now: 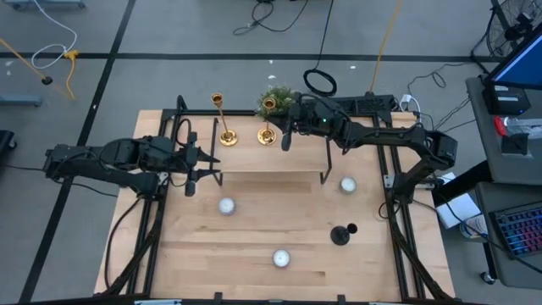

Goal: Pick & Place candle stick holders
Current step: Align the gold candle holder with the gold candle holder on the shelf, then align the black candle holder with the gold candle holder on the shelf

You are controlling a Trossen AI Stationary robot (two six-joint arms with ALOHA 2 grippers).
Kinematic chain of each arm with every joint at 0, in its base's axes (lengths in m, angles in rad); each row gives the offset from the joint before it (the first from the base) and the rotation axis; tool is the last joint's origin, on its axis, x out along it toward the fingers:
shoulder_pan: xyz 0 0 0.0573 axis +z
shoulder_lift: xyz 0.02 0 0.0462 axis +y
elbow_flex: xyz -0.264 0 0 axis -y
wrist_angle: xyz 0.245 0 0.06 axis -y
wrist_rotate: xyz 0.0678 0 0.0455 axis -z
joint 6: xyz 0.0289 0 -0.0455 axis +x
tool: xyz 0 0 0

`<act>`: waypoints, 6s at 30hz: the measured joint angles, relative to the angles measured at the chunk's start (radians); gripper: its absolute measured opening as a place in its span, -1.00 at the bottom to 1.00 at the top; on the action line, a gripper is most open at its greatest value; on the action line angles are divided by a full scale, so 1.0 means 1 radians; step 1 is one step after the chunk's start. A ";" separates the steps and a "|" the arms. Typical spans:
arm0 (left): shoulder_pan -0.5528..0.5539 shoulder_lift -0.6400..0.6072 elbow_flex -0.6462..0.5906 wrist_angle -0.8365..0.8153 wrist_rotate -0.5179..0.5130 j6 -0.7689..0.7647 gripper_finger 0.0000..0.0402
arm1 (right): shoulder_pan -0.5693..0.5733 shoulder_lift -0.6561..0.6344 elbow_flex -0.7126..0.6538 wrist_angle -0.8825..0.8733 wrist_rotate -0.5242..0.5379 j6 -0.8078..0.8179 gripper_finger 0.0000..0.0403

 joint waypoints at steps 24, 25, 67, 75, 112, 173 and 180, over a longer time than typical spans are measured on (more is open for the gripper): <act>0.000 0.000 0.000 -0.001 0.000 -0.024 -0.32 | 0.007 -0.045 -0.002 -0.094 -0.026 -0.041 -0.18; 0.000 0.000 0.000 -0.001 0.000 -0.023 -0.32 | 0.011 -0.062 -0.002 -0.125 -0.025 -0.049 -0.16; 0.000 0.000 0.000 0.028 -0.007 -0.027 -0.32 | 0.650 -0.552 -0.400 -1.435 -0.124 0.576 -0.07; 0.000 0.000 0.000 0.082 -0.008 -0.027 -0.32 | 0.718 -0.552 -0.631 -0.961 -0.228 0.683 -0.07; 0.000 0.000 0.000 0.084 -0.008 -0.038 -0.32 | 0.853 -0.551 -0.668 -0.411 0.159 0.262 -0.95; 0.000 0.000 0.000 0.077 -0.008 -0.016 -0.32 | -0.137 -0.342 -0.143 -0.702 0.055 -0.035 -0.93; 0.000 0.000 0.000 0.077 -0.008 -0.019 -0.32 | -0.137 -0.343 -0.143 -0.713 0.055 -0.025 -0.93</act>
